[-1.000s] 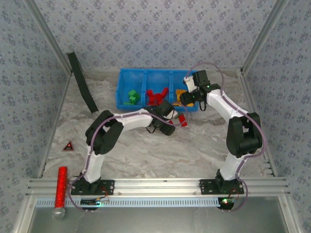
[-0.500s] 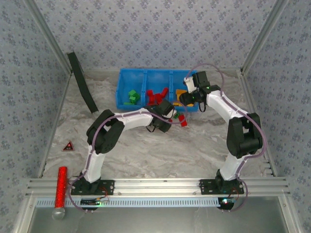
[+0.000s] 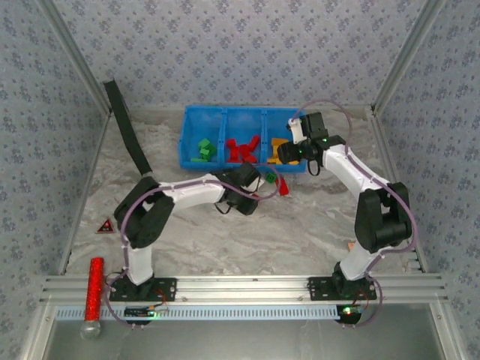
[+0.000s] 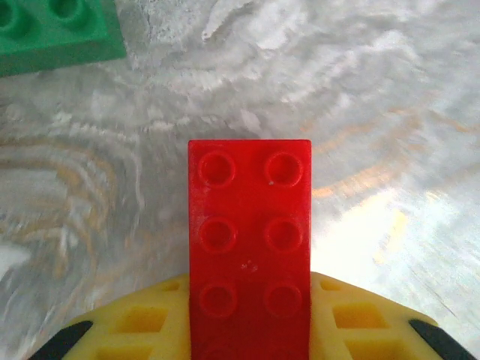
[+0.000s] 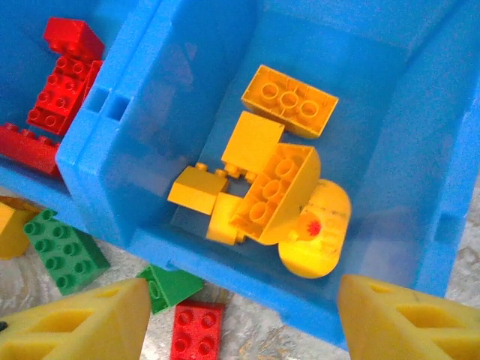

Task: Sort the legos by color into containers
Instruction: Pick up the lego from the center of the table, then place the lego in the container.

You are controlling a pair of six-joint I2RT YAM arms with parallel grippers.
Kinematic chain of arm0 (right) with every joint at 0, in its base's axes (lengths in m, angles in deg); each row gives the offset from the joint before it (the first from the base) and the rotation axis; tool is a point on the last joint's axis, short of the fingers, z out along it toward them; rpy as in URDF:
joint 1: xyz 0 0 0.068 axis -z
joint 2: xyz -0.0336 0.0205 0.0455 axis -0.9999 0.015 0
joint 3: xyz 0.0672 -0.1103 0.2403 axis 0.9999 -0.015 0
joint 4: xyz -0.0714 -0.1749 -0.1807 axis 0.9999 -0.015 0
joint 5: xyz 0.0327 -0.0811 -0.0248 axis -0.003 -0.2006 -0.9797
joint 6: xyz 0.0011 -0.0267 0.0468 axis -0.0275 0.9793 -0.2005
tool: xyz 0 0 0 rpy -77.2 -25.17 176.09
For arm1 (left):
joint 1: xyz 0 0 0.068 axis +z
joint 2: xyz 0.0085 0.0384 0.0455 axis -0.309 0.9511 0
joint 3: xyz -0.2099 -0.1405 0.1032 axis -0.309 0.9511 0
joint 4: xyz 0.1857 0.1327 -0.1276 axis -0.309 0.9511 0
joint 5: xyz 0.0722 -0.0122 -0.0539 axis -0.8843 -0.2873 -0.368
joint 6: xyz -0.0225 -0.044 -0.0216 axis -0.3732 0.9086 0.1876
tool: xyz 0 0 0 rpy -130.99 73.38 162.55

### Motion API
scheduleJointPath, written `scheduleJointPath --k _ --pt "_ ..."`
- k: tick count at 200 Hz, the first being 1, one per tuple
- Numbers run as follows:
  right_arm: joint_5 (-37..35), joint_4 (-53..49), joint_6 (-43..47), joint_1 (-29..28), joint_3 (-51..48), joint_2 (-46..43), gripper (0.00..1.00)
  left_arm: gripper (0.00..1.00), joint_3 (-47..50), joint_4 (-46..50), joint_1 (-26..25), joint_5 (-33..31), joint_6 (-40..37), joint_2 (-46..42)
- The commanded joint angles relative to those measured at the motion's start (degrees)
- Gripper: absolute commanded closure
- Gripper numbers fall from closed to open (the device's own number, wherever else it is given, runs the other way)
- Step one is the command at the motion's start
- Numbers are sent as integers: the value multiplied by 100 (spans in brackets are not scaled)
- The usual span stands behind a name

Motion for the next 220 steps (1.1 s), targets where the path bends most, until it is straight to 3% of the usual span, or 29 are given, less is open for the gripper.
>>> scheduleJointPath --k 1,44,83,174,220 --pt "345 88 -567 -20 -90 -158 30 82 -326 330 174 205 30 -822" --pt "370 -185 -1168 -321 -290 -220 31 82 -1232 544 868 186 91 -1012" --pt "195 -165 -2007 -912 -999 -669 32 81 -2116 606 1349 241 362 -358" --pt "-1379 -252 -3574 -3202 -1818 -1360 36 81 -4480 1532 1509 167 762 2092" --pt "-1410 -237 -4090 -4007 -2007 -1396 35 80 -5044 2055 1512 25 800 2724"
